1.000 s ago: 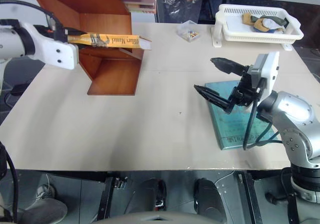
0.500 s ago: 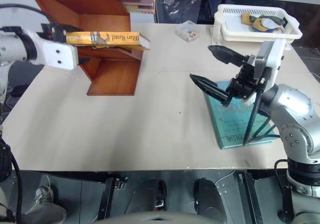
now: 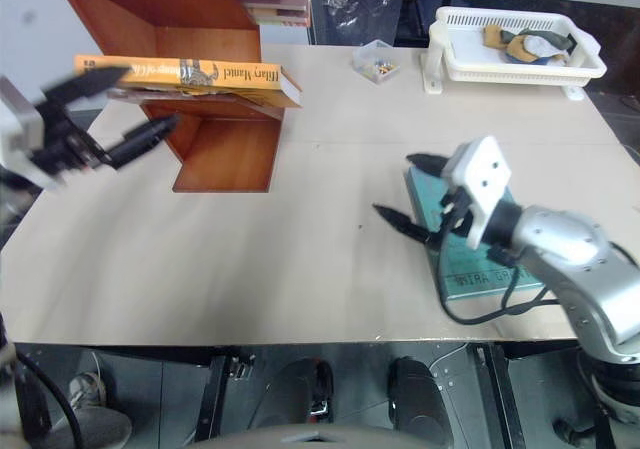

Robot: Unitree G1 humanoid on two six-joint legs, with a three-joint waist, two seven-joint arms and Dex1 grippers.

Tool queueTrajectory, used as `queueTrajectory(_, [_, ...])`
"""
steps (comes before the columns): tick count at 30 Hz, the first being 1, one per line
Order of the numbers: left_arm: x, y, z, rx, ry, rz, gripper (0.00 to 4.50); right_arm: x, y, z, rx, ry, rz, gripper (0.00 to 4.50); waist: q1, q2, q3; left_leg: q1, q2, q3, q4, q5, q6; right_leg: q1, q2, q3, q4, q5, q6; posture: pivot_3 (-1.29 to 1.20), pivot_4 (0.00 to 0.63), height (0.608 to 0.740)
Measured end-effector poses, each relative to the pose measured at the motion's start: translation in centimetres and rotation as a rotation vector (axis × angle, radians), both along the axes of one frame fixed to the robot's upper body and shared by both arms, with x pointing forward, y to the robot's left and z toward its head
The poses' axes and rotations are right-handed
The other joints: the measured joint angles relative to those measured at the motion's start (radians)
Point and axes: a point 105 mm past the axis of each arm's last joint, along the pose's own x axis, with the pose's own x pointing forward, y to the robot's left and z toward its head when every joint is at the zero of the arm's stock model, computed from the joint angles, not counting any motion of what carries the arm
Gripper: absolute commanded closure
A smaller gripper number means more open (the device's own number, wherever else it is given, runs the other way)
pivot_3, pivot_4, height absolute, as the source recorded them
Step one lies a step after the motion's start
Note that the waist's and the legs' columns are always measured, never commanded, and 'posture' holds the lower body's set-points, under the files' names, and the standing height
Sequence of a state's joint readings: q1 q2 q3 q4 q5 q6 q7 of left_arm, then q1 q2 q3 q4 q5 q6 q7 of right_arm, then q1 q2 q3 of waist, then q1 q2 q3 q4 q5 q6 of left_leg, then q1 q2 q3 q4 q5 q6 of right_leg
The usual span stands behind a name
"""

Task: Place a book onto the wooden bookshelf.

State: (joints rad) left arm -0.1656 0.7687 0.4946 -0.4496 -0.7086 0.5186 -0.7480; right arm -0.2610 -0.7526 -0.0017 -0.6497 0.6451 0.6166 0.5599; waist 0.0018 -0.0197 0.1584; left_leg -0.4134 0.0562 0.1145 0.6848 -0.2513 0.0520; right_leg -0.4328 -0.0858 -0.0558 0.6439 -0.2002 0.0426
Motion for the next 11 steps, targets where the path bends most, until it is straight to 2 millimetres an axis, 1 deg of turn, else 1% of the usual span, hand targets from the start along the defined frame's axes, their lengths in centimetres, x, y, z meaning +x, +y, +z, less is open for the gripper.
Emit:
queueTrajectory(1, [-0.8, -1.3, -3.1, -0.045, 0.107, -0.017, 0.01, 0.0, 0.2, -0.7, -0.005, 0.021, -0.006, 0.0, -0.002, -0.003, 0.001, -0.001, 0.0, 0.0, 0.0, 0.0, 0.0, -0.001, 0.0, -0.001, -0.001, 0.0, 0.0, 0.0, 0.15, 0.74])
queueTrajectory(2, [-1.5, -1.8, -5.1, -0.064, 0.186, -0.026, 0.01, 0.0, 0.2, -1.0, 0.002, 0.037, -0.012, 0.0, -0.004, -0.007, 0.003, -0.002, 0.001, -0.001, 0.001, 0.0, 0.0, -0.001, 0.001, -0.002, 0.0, 0.0, -0.001, 0.0, 0.15, 0.74])
queueTrajectory(3, [-2.1, -2.0, -6.4, -0.071, 0.237, -0.029, 0.01, 0.0, 0.1, -1.2, 0.005, 0.047, -0.019, 0.0, -0.005, -0.01, 0.003, -0.002, 0.001, -0.002, 0.001, 0.0, 0.0, -0.001, 0.002, -0.002, 0.0, -0.001, -0.003, 0.0, 0.15, 0.74])
queueTrajectory(4, [-2.6, -1.8, -7.2, -0.068, 0.273, -0.023, 0.01, 0.0, -0.2, -1.5, 0.004, 0.063, -0.032, 0.0, -0.005, -0.011, 0.003, -0.001, 0.001, -0.002, 0.001, -0.001, 0.001, -0.001, 0.002, -0.003, 0.0, -0.002, -0.004, 0.0, 0.15, 0.74])
queueTrajectory(6, [-3.0, -1.0, -7.2, -0.054, 0.272, 0.003, 0.01, -0.2, -0.6, -1.8, -0.002, 0.081, -0.051, 0.0, 0.001, -0.01, 0.003, -0.001, 0.001, -0.004, 0.001, -0.002, 0.003, 0.0, 0.002, -0.005, 0.0, -0.003, -0.005, 0.0, 0.15, 0.74])
queueTrajectory(7, [-3.3, 0.2, -7.2, -0.003, 0.266, 0.042, 0.01, -1.1, -1.0, -2.6, -0.021, 0.108, -0.057, 0.0, 0.013, -0.008, 0.003, -0.001, 0.001, -0.005, 0.0, -0.004, -0.001, 0.0, 0.001, -0.006, -0.001, -0.003, -0.005, 0.0, 0.15, 0.74])
queueTrajectory(11, [-3.6, 2.2, -8.3, 0.059, 0.298, 0.079, 0.01, -2.5, -1.3, -3.4, -0.05, 0.141, -0.066, 0.0, 0.012, -0.007, 0.003, -0.002, 0.001, -0.005, 0.0, -0.004, -0.001, 0.0, 0.0, -0.006, -0.003, -0.003, -0.005, 0.0, 0.15, 0.74])
